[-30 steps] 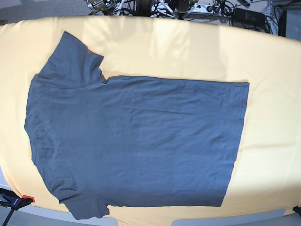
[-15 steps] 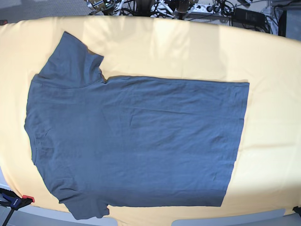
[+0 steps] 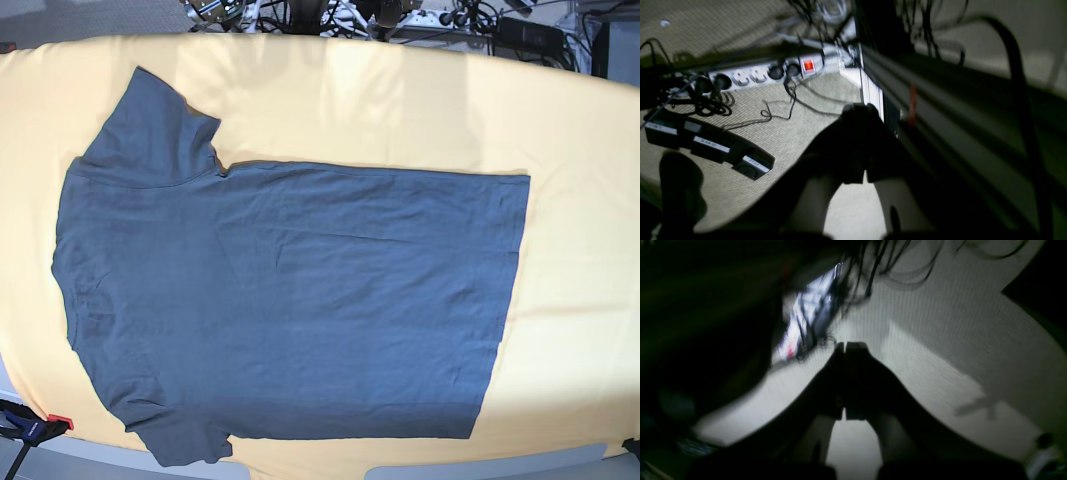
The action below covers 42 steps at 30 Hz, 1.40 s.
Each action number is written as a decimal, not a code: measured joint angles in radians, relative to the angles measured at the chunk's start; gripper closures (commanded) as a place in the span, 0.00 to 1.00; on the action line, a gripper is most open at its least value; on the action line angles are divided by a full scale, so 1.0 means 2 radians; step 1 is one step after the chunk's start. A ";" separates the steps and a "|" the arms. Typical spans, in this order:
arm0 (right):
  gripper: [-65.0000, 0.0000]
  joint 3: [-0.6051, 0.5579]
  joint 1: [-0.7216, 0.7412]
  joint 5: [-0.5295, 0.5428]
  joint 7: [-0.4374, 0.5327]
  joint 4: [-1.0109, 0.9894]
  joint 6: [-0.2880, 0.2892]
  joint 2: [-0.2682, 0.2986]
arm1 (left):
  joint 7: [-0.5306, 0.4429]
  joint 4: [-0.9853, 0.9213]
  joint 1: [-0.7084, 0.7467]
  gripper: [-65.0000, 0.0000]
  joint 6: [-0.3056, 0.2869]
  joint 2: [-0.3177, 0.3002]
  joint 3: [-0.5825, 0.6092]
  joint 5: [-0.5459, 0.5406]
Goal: Fold the T-shirt properly
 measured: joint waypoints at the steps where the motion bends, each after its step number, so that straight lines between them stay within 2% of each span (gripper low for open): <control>1: 1.00 0.000 -0.013 -0.010 0.001 0.013 0.002 0.004 | 0.009 0.011 0.004 1.00 -0.013 -0.004 0.000 0.005; 4: 1.00 0.000 -0.069 -0.014 -0.002 0.070 0.008 0.028 | 0.022 0.056 0.030 1.00 -0.034 -0.016 0.000 0.008; 7: 1.00 0.000 -0.127 -0.015 -0.008 0.147 0.036 0.059 | 0.040 0.104 0.066 1.00 -0.034 -0.031 0.000 0.003; 10: 1.00 0.000 -0.177 -0.007 -0.031 0.235 0.036 0.081 | 0.075 0.155 0.107 1.00 -0.035 -0.050 0.001 -0.034; 12: 1.00 0.000 -0.210 0.024 -0.051 0.295 0.034 0.095 | 0.101 0.194 0.135 1.00 -0.039 -0.073 0.001 -0.053; 16: 1.00 0.000 -0.282 0.039 -0.096 0.399 0.033 0.124 | 0.121 0.284 0.193 1.00 -0.031 -0.110 -0.001 -0.063; 21: 1.00 0.000 -0.367 0.038 -0.112 0.533 0.001 0.159 | 0.142 0.424 0.286 1.00 -0.042 -0.159 0.001 -0.064; 25: 1.00 0.001 -0.422 0.039 -0.158 0.634 -0.005 0.183 | 0.154 0.540 0.360 1.00 -0.037 -0.227 -0.001 -0.058; 28: 1.00 0.000 -0.473 0.035 -0.172 0.700 -0.023 0.215 | 0.166 0.630 0.416 1.00 -0.031 -0.279 -0.013 -0.056; 31: 1.00 0.002 -0.518 0.020 -0.173 0.763 -0.054 0.251 | 0.175 0.711 0.475 1.00 -0.032 -0.311 -0.038 -0.056; 34: 1.00 0.002 -0.552 -0.016 -0.184 0.821 -0.087 0.273 | 0.179 0.783 0.525 1.00 -0.034 -0.330 -0.082 -0.055; 36: 1.00 0.002 -0.548 -0.036 -0.198 0.855 -0.101 0.278 | 0.199 0.827 0.549 1.00 -0.037 -0.337 -0.117 -0.054; 38: 1.00 0.002 -0.544 -0.041 -0.240 0.887 -0.104 0.280 | 0.223 0.864 0.562 1.00 -0.056 -0.339 -0.149 -0.054; 40: 1.00 0.002 -0.545 -0.056 -0.253 0.897 -0.103 0.280 | 0.227 0.895 0.559 1.00 -0.074 -0.337 -0.174 -0.055; 42: 1.00 0.002 -0.550 -0.078 -0.254 0.907 -0.122 0.280 | 0.225 0.921 0.560 1.00 -0.082 -0.337 -0.200 -0.056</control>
